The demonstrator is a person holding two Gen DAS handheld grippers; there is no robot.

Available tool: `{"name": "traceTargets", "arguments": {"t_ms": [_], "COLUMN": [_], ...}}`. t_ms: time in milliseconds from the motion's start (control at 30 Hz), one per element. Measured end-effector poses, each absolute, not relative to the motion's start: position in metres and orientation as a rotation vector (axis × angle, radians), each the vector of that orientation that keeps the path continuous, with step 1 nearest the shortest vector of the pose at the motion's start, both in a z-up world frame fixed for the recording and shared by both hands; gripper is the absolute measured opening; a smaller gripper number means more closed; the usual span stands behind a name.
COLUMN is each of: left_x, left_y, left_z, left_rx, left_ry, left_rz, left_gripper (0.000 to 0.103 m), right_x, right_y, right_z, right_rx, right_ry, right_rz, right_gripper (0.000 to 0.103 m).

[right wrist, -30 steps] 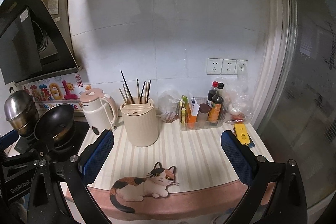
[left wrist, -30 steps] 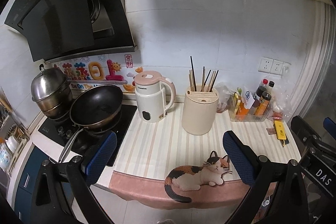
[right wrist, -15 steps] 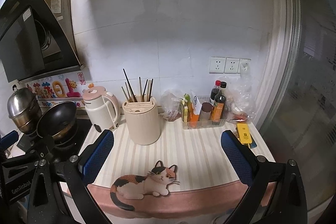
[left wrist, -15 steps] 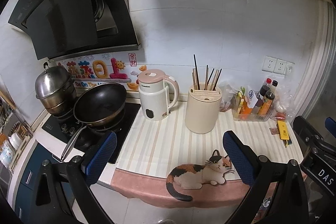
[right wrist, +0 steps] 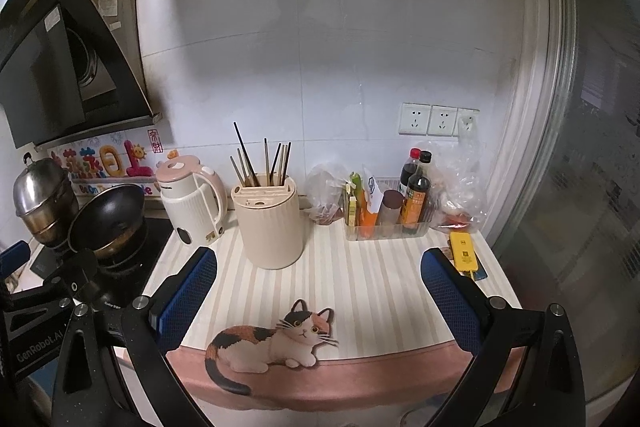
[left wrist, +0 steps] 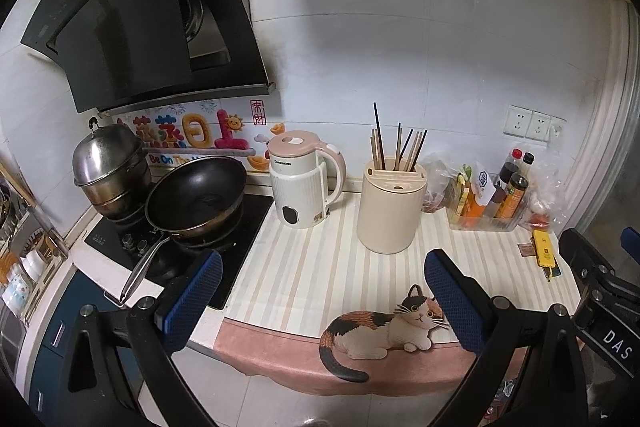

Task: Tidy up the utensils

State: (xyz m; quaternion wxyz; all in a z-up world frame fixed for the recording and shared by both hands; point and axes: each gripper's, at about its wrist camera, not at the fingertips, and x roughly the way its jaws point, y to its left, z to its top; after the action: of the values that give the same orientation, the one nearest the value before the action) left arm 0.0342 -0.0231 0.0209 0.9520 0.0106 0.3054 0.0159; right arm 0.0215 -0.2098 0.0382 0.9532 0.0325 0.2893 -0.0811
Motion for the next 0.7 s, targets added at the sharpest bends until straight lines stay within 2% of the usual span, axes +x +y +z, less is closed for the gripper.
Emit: {"name": "traceTargets", "arguments": {"t_ms": [700], "left_x": [0.0321], "left_y": [-0.0246], "left_z": [0.0182], "left_rx": [0.031], "left_ry": [0.628], "left_rz": [0.029], "left_gripper": [0.103], "right_x": [0.0200], "right_y": [-0.2174], "right_z": [0.0339], "right_rx": [0.064], "right_ry": [0.611], "right_rz": [-0.176], "right_gripper": [0.103]}}
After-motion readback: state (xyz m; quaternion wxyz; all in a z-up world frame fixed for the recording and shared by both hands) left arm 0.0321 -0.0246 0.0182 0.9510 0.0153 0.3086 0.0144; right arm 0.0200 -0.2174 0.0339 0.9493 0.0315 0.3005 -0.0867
